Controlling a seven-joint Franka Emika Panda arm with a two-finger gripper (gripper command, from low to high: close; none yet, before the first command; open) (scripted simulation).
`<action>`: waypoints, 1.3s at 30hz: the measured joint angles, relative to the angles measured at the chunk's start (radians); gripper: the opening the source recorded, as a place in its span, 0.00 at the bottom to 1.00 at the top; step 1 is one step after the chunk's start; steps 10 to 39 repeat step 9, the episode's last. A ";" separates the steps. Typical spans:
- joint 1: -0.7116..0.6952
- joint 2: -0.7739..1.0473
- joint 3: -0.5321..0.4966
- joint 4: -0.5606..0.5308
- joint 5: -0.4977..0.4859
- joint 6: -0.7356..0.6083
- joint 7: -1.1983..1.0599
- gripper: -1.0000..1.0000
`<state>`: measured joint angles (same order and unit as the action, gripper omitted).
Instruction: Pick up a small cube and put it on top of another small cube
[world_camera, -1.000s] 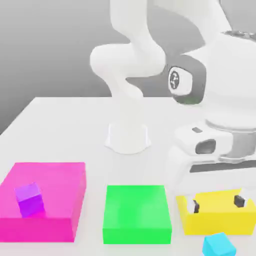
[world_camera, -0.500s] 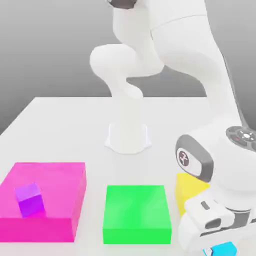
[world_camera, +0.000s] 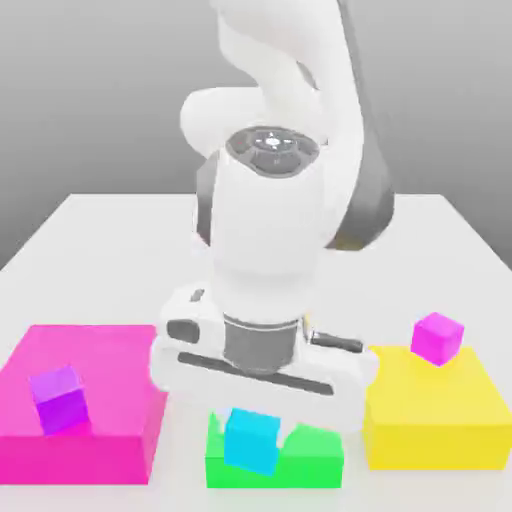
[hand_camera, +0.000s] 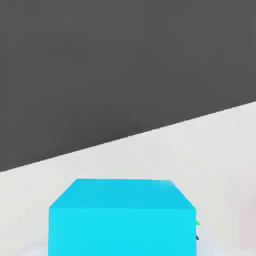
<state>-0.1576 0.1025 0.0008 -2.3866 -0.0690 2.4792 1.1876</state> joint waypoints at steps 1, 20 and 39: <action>-0.057 -0.033 -0.026 -0.015 0.016 -0.016 0.015 0.00; -0.236 -0.020 -0.100 -0.052 0.083 0.042 0.087 1.00; -0.236 -0.020 -0.100 -0.052 0.083 0.042 0.087 1.00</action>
